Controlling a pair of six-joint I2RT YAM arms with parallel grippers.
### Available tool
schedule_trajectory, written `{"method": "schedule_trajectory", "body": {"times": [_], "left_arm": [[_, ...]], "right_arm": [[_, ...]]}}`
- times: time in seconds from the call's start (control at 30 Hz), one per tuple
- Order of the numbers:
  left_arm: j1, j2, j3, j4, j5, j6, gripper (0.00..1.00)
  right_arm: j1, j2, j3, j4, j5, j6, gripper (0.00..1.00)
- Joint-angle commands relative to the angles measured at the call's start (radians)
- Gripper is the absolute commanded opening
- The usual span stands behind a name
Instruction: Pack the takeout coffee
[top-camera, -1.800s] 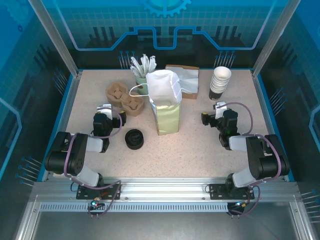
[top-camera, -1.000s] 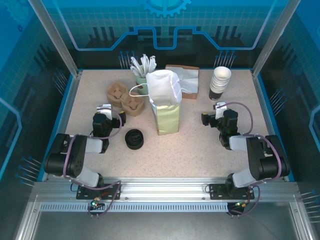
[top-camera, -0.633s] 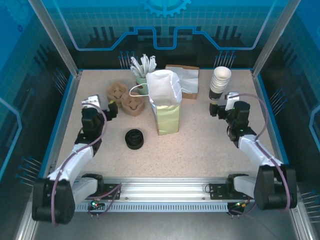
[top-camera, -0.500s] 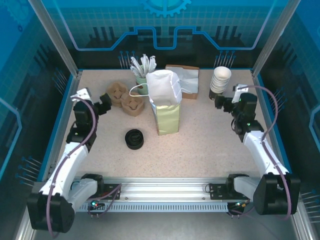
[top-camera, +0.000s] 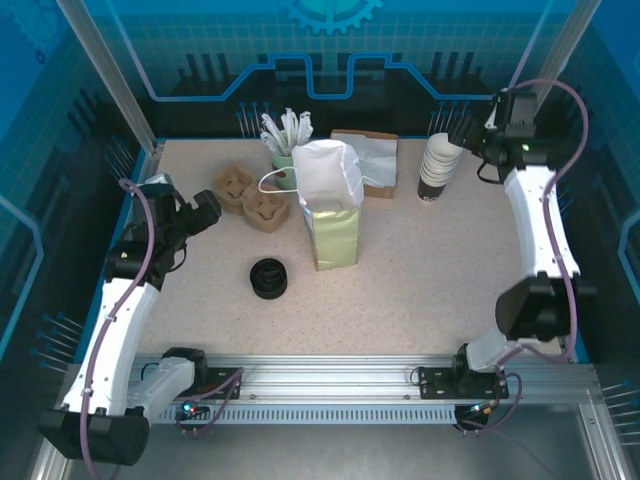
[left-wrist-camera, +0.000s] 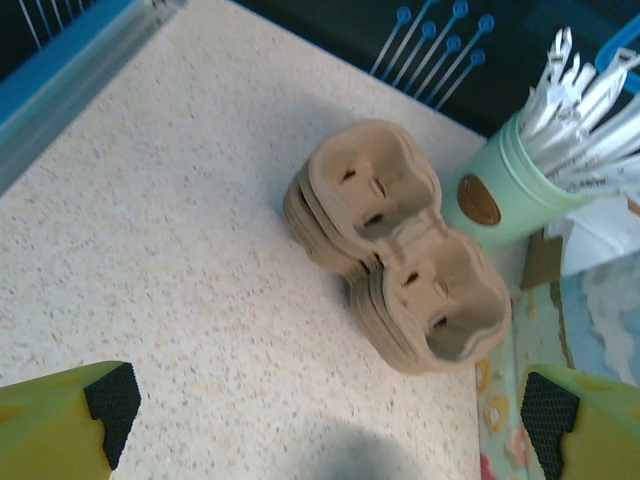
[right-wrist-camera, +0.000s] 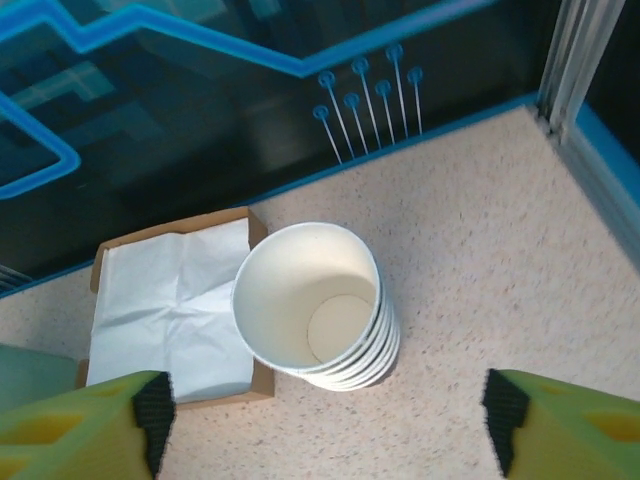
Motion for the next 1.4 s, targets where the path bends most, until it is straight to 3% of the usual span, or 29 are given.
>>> {"method": "schedule_trajectory", "body": {"times": [0.0,0.17,0.47,1.03,1.37], "left_arm": [[0.000,0.029,0.062,-0.116,0.087,0.016,0.99],[-0.007,0.035,0.069,-0.108,0.112,0.020,0.99],[-0.008,0.065,0.053,-0.085,0.117,0.018,0.99],[-0.008,0.091,0.043,-0.071,0.108,0.017,0.99],[-0.008,0.097,0.045,-0.074,0.113,0.011,0.99]], "right_arm": [[-0.013,0.127,0.147,-0.211,0.003,0.038,0.76],[-0.006,0.274,0.305,-0.288,0.021,0.043,0.68],[-0.002,0.393,0.395,-0.309,0.035,0.018,0.54],[-0.001,0.485,0.480,-0.324,0.056,-0.004,0.29],[-0.001,0.494,0.483,-0.324,0.062,-0.008,0.22]]}}
